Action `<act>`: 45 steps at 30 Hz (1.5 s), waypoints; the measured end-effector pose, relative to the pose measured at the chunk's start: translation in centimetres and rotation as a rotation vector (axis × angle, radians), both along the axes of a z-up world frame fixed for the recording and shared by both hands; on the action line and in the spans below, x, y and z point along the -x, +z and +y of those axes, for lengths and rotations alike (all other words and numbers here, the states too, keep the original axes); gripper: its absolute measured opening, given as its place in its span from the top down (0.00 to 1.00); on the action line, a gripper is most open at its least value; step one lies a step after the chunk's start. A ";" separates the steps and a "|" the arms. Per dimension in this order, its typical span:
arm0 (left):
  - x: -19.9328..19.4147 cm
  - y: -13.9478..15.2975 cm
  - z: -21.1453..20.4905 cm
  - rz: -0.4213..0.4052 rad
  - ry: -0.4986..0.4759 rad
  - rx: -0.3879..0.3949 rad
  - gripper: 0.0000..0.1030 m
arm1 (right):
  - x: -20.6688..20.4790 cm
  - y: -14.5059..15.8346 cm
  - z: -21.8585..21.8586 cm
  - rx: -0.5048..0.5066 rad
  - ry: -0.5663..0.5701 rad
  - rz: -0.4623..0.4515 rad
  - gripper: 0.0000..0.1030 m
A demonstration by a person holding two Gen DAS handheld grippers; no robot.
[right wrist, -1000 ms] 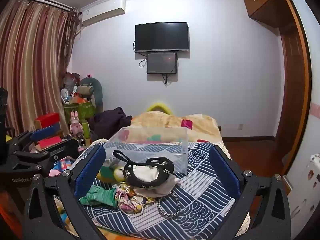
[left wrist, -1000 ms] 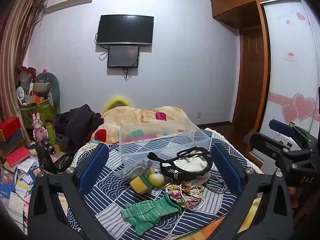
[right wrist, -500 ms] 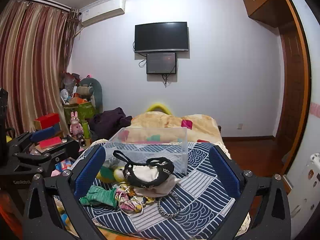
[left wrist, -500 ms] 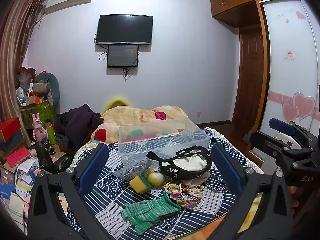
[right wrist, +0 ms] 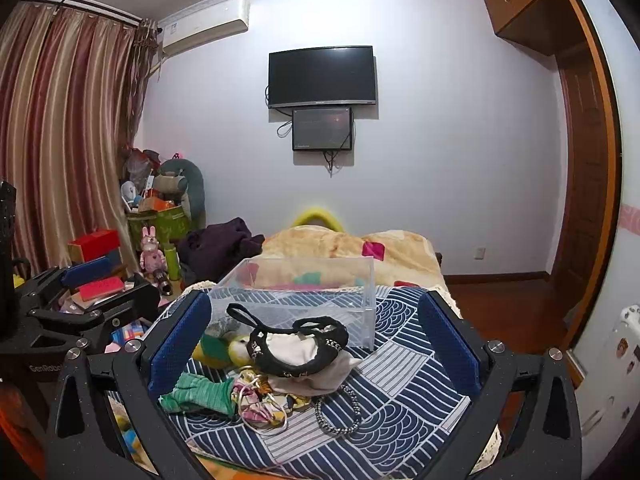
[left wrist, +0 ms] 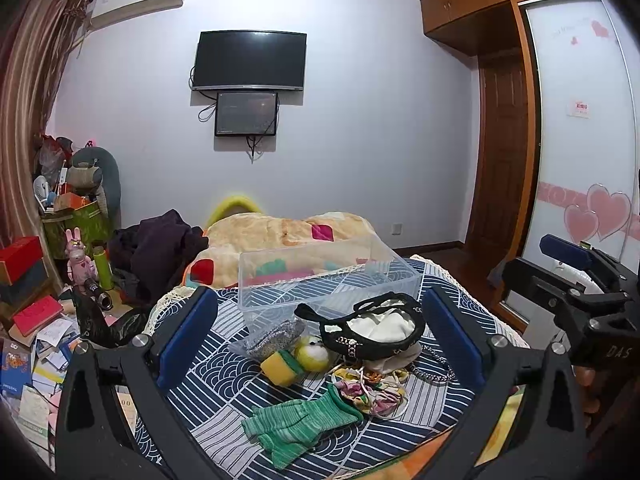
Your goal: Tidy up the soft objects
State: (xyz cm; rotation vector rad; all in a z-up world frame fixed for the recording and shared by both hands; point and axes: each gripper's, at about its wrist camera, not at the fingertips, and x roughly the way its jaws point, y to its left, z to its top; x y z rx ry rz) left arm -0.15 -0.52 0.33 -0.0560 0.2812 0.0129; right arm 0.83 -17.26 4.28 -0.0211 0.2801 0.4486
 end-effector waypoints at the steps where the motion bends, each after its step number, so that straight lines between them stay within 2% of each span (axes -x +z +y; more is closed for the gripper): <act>1: 0.0 0.1 -0.1 0.002 -0.001 -0.002 0.00 | 0.0 0.0 0.0 0.000 0.002 0.001 0.00; 45: 0.2 -0.5 0.0 0.006 -0.010 -0.002 0.00 | 0.1 -0.1 0.3 0.014 0.019 -0.011 0.00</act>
